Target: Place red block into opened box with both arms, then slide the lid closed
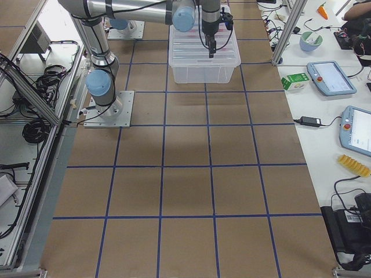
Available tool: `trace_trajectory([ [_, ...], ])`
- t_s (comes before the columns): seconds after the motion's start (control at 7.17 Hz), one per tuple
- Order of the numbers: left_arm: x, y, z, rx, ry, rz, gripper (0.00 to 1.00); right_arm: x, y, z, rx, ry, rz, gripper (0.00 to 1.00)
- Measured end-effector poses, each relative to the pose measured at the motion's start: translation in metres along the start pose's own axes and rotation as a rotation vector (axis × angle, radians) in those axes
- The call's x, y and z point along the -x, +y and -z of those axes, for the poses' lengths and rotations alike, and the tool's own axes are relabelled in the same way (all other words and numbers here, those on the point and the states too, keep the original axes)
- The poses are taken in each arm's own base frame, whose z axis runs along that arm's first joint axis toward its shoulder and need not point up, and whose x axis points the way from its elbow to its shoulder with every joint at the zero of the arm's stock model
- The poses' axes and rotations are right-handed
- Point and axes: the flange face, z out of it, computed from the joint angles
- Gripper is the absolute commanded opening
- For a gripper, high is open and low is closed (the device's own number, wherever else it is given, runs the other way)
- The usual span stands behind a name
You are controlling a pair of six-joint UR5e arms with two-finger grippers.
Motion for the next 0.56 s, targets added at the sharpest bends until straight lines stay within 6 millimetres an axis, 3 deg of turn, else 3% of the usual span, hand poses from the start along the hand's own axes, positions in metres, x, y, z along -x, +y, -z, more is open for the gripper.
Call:
trace_trajectory([
  [0.14, 0.000, 0.000, 0.000, 0.000, -0.001, 0.003, 1.00, 0.011, 0.006, 0.025, 0.006, -0.001, -0.002, 1.00],
  [0.28, 0.000, 0.000, 0.000, 0.000, -0.002, 0.007, 1.00, 0.016, 0.010, 0.036, 0.015, -0.002, -0.003, 1.00],
  [0.56, 0.000, 0.000, 0.000, 0.002, -0.002, 0.012, 1.00, 0.018, 0.012, 0.038, 0.023, -0.002, -0.004, 1.00],
])
